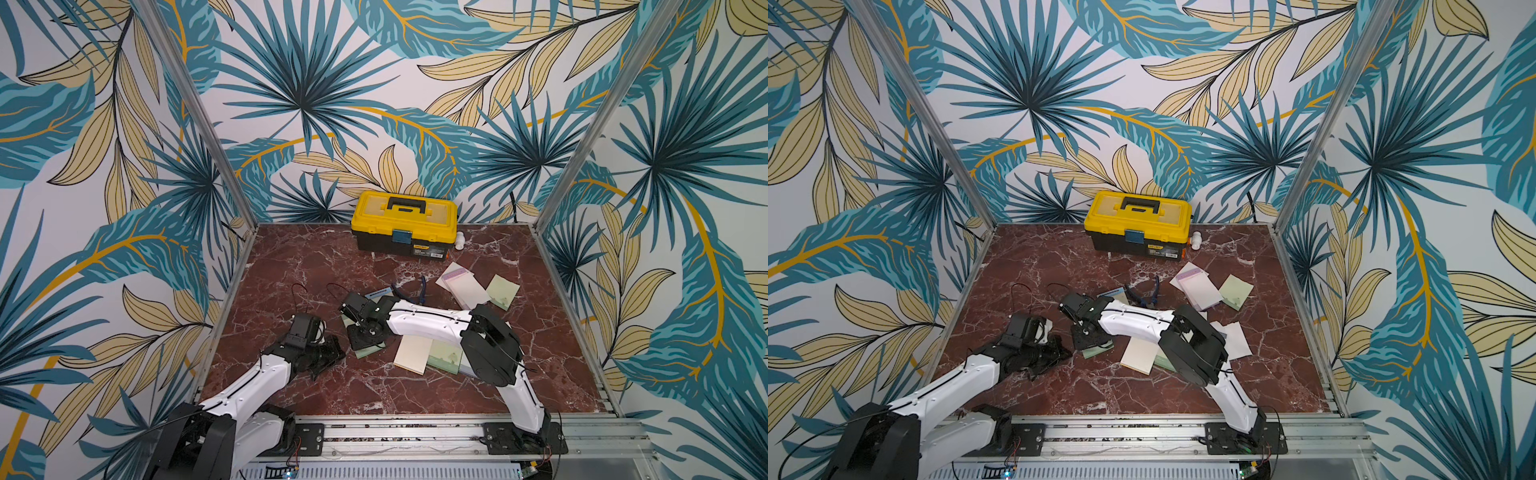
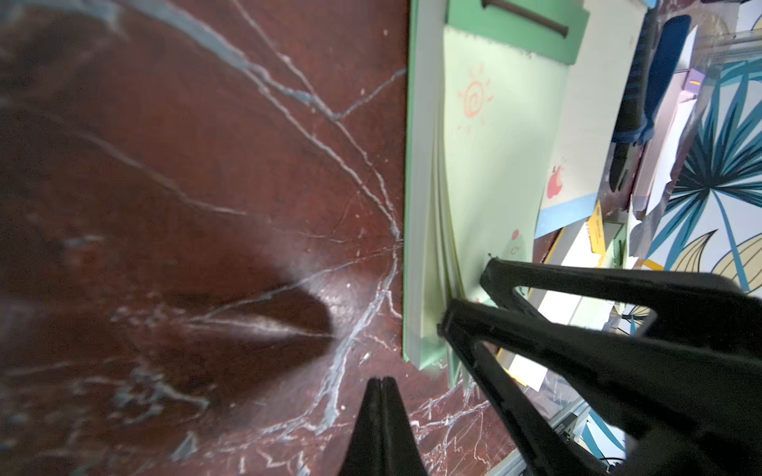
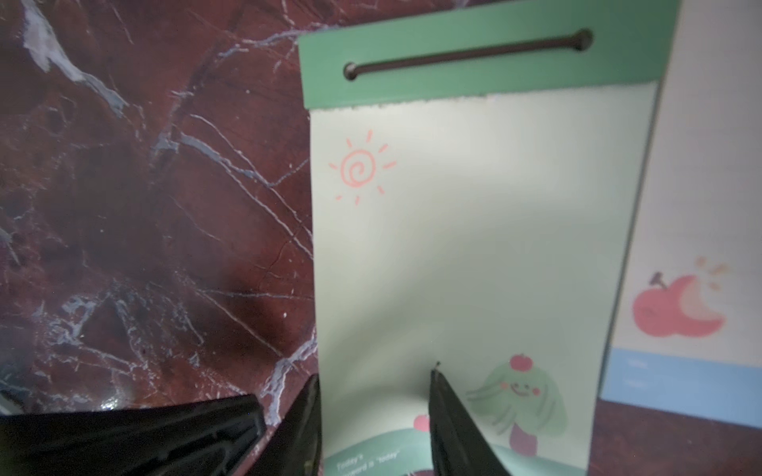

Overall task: Tear off pages from different memo pads
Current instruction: Pick up the memo pad from the center of the board.

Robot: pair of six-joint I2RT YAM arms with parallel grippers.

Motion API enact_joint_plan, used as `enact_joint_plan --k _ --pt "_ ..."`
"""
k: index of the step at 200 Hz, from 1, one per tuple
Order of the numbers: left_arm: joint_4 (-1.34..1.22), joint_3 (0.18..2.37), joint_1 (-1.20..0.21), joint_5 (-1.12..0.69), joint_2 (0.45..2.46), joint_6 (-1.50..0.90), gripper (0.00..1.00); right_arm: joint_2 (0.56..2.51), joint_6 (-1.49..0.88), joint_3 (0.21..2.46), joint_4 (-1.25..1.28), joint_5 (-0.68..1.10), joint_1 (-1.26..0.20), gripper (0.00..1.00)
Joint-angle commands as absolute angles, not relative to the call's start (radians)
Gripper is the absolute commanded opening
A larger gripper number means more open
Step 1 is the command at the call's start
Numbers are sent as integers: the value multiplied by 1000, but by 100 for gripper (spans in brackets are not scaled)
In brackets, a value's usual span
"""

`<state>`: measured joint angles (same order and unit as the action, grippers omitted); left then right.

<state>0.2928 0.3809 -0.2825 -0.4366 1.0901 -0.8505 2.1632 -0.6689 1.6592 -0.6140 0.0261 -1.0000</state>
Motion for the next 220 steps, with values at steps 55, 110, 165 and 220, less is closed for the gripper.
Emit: enact_joint_plan --k 55,110,165,220 --pt "195 383 -291 -474 1084 -908 0 2158 -721 1582 -551 92 -978 40" --pt "259 387 -294 -443 1069 -890 0 2155 -735 1563 -525 117 -969 40" --pt "257 390 -294 -444 1071 -887 0 2149 -747 1542 -494 144 -961 40" --pt "247 387 -296 -445 1078 -887 0 2150 -753 1534 -482 156 -959 40"
